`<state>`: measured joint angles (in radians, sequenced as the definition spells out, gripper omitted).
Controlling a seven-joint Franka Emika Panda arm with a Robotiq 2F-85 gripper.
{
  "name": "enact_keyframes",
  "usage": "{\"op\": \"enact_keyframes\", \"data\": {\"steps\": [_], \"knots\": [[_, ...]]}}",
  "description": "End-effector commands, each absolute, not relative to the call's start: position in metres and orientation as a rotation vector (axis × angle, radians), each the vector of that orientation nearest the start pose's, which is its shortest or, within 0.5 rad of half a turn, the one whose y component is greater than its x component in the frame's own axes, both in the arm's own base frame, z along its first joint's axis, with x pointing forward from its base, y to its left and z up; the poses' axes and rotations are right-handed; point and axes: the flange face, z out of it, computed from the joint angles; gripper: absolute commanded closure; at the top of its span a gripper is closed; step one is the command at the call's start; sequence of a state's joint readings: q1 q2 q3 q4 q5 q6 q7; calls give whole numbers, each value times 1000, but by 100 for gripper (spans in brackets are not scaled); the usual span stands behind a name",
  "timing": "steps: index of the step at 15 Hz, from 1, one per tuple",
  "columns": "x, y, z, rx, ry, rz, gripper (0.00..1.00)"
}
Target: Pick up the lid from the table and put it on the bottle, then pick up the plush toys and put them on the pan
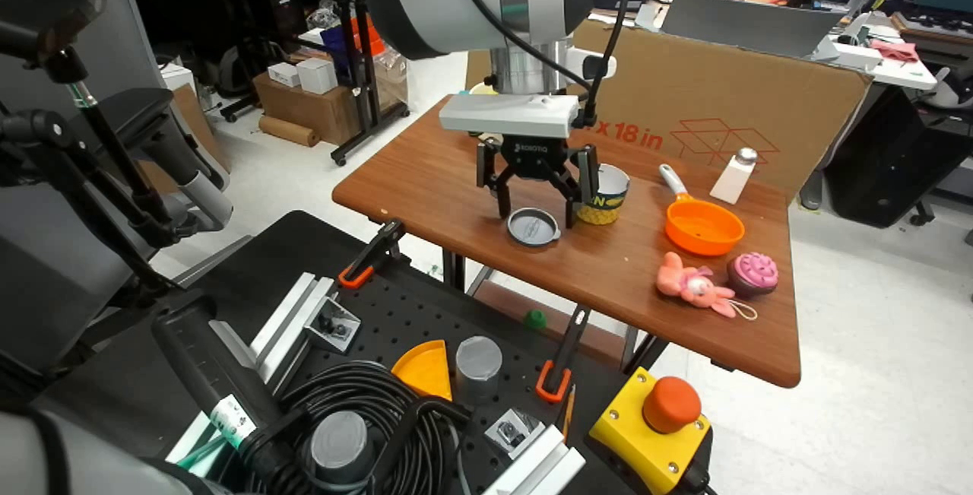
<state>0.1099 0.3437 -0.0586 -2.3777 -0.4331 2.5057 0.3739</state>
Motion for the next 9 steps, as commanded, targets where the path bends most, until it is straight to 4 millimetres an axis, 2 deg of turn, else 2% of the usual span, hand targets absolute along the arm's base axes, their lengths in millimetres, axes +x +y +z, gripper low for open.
{"op": "enact_keyframes", "data": {"steps": [1, 4, 5, 6, 9], "knots": [[475, 29, 159, -3418, -94, 221, 0], [474, 30, 159, -3422, -102, 217, 0], [474, 30, 159, -3420, -108, 215, 16], [474, 30, 159, -3419, -115, 216, 26], [474, 35, 159, -3413, -145, 223, 51]]}}
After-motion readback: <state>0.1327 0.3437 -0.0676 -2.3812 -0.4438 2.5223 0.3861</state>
